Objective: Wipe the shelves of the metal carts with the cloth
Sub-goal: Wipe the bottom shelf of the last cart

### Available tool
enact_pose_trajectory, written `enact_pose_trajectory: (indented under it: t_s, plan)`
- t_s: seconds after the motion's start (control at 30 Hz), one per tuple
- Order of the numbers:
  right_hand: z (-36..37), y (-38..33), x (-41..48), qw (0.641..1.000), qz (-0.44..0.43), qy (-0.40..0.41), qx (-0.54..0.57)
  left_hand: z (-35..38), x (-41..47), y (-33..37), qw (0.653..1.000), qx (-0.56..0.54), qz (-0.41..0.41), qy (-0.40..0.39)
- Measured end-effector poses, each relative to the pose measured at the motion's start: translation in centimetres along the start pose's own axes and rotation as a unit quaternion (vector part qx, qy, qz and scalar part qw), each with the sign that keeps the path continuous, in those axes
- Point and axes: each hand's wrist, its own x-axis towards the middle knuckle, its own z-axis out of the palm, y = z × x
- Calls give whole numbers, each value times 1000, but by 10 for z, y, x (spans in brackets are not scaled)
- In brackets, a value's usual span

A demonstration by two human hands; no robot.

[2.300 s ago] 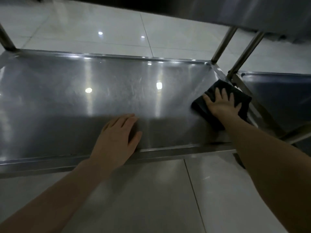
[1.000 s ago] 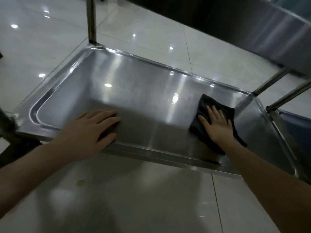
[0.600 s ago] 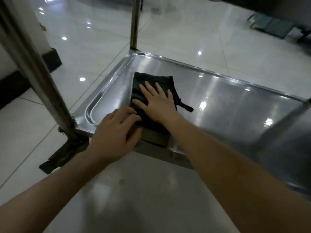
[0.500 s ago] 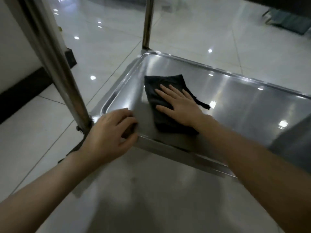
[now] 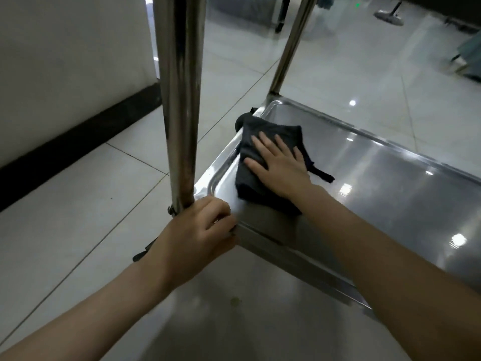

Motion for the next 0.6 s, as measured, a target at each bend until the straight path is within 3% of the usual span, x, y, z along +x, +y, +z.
enact_pose_trajectory:
  t_s: [0.1,0.17,0.23,0.37,0.4,0.47,0.6]
  plan:
    - [6,-27,-26,982,-187,16,-20,-1,-10,-4,999,15,33,9]
    - [4,-28,-26,963,-269,-4,-6,-1,-18,-7,999,25,37,15]
    - [0,-23,-4,965,-261,-28,0,2,-24,-10,999,30,28,20]
    - [-6,-18,48,999,-31,-19,22,4,-30,-12,1000,8,28,4]
    - [-6,-22,52,999,-7,-14,28,4,-30,-14,999,13,36,1]
    - [-4,-34,40,999,-38,-12,25,3,-30,-18,999,20,46,0]
    - [9,-46,-32,967,-253,14,-12,0,-31,-16,999,26,20,16]
